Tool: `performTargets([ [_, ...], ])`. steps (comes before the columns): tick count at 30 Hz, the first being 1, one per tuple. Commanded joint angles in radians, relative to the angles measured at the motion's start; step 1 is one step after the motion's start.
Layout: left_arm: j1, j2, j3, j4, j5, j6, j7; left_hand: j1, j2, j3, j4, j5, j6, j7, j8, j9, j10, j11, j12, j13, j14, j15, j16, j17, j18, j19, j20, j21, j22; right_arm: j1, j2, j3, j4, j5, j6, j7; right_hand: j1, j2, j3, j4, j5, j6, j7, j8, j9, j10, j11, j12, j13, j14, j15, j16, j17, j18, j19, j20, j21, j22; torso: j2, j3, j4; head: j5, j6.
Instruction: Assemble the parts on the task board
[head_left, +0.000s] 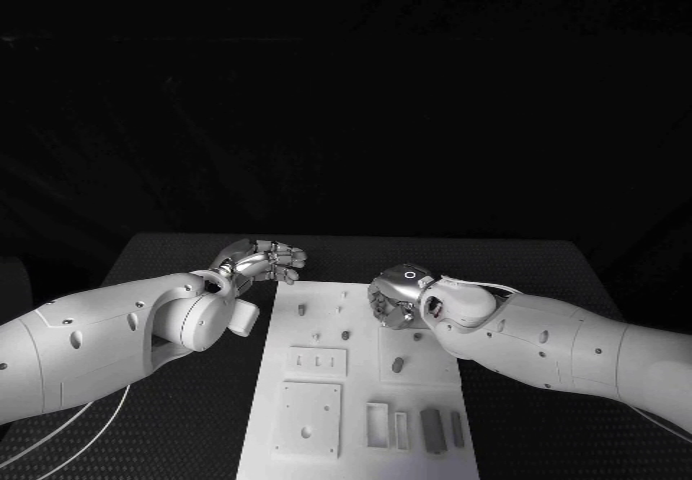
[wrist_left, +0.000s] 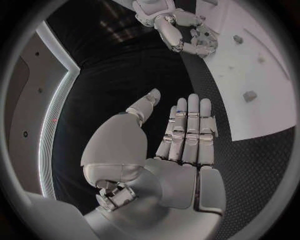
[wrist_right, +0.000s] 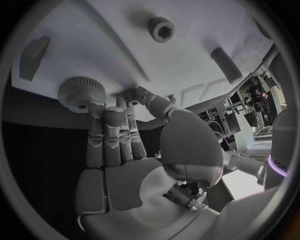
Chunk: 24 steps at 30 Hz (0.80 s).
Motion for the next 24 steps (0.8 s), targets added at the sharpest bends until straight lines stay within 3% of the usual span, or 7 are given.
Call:
performTargets([
  [1, 0.001, 0.001, 0.001, 0.000, 0.004, 0.011, 0.006, -0.011, -0.001, 0.002, -0.003, -0.003, 0.003, -0.001, -0.005, 0.001, -0.006, 0.000, -0.006, 0.000, -0.005, 0.000, 0.000, 0.001, 0.020, -0.008, 0.000, 0.004, 0.025, -0.007, 0.002, -0.004, 0.005, -0.018, -0.014, -0.030, -0.003, 0.018, 0.023, 0.001, -0.004, 0.016, -0.004, 0.009, 0.010, 0.021, -0.003, 0.006, 0.012, -0.012, -0.015, 0.008, 0.002, 0.054, 0.006, -0.001, 0.009, 0.023, 0.000, 0.0000, -0.0004, 0.001, 0.003],
  [8, 0.002, 0.002, 0.001, 0.002, 0.004, 0.012, 0.005, -0.010, -0.002, 0.003, -0.004, -0.002, 0.003, 0.000, -0.006, 0.001, -0.006, 0.000, -0.007, 0.000, -0.005, 0.001, 0.000, 0.002, 0.020, -0.008, 0.001, 0.005, 0.025, -0.006, -0.009, -0.002, 0.017, -0.018, -0.034, -0.059, -0.013, 0.016, 0.045, -0.002, -0.004, 0.032, -0.011, 0.014, 0.018, 0.038, -0.010, 0.010, 0.024, -0.020, -0.022, 0.012, -0.002, 0.054, 0.007, -0.006, 0.026, 0.024, 0.001, -0.0014, -0.0008, 0.000, 0.009],
  [13, 0.002, 0.002, 0.001, 0.004, 0.004, 0.012, 0.005, -0.010, -0.002, 0.003, -0.005, -0.002, 0.002, 0.000, -0.007, 0.001, -0.007, 0.001, -0.008, 0.000, -0.006, 0.001, -0.001, 0.002, 0.020, -0.009, 0.001, 0.006, 0.025, 0.004, -0.006, 0.009, 0.027, -0.037, -0.072, -0.102, -0.013, 0.012, 0.055, -0.003, -0.004, 0.035, -0.012, 0.014, 0.022, 0.041, -0.012, 0.007, 0.030, -0.021, -0.024, 0.015, -0.005, 0.054, 0.011, -0.012, 0.045, 0.025, 0.001, -0.0016, -0.0011, -0.001, 0.013],
  [24, 0.002, 0.003, 0.001, 0.003, 0.004, 0.011, 0.005, -0.011, -0.003, 0.004, -0.005, -0.002, 0.002, 0.001, -0.008, 0.002, -0.007, 0.001, -0.009, 0.000, -0.006, 0.001, -0.001, 0.003, 0.020, -0.010, 0.001, 0.007, 0.025, 0.006, 0.041, 0.013, 0.009, -0.051, -0.095, -0.135, -0.013, 0.004, 0.066, -0.002, -0.004, 0.040, -0.014, 0.013, 0.026, 0.045, -0.013, 0.004, 0.037, -0.021, -0.025, 0.020, -0.008, 0.054, 0.013, -0.017, 0.066, 0.025, 0.002, -0.0012, 0.0013, 0.002, 0.023],
])
